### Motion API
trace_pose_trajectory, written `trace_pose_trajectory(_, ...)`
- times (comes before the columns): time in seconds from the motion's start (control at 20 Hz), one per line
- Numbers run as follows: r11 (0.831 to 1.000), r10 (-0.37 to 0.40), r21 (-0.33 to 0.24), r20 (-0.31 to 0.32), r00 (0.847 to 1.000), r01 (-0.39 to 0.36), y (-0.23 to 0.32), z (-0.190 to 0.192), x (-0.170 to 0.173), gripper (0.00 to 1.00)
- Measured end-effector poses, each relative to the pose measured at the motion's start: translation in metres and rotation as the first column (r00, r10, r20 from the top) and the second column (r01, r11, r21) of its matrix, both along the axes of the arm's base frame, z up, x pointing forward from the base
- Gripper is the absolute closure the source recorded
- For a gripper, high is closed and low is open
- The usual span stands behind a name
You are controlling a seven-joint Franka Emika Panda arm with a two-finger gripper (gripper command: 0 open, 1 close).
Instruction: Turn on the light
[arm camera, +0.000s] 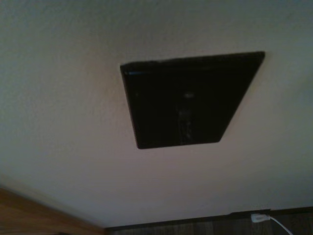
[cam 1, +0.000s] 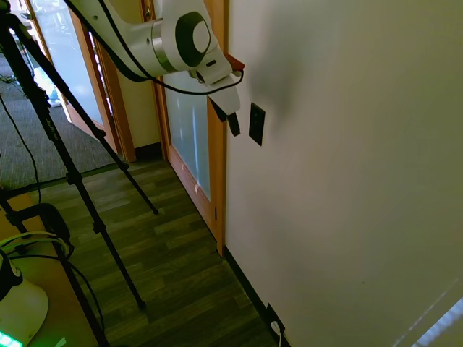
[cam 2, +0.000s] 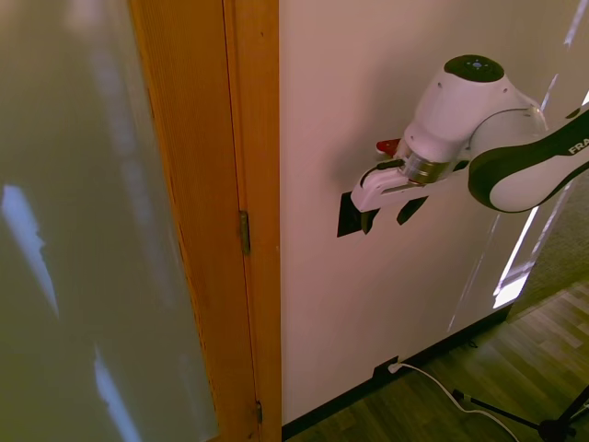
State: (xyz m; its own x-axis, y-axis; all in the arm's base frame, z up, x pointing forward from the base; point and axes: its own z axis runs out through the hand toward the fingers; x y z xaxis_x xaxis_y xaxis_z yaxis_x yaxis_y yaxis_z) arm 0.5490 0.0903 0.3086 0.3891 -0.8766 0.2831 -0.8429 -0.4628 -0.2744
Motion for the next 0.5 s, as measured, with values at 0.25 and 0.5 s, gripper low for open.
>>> trace_pose_trajectory(0.25, 1.0, -0.019, 0.007, 0.016, 1.0, 0.019, -0.001, -0.012, 0.035, 1.0)
trace_pose_trajectory(0.5, 0.999, -0.039, 0.003, 0.019, 0.999, 0.039, -0.001, -0.027, 0.056, 1.0)
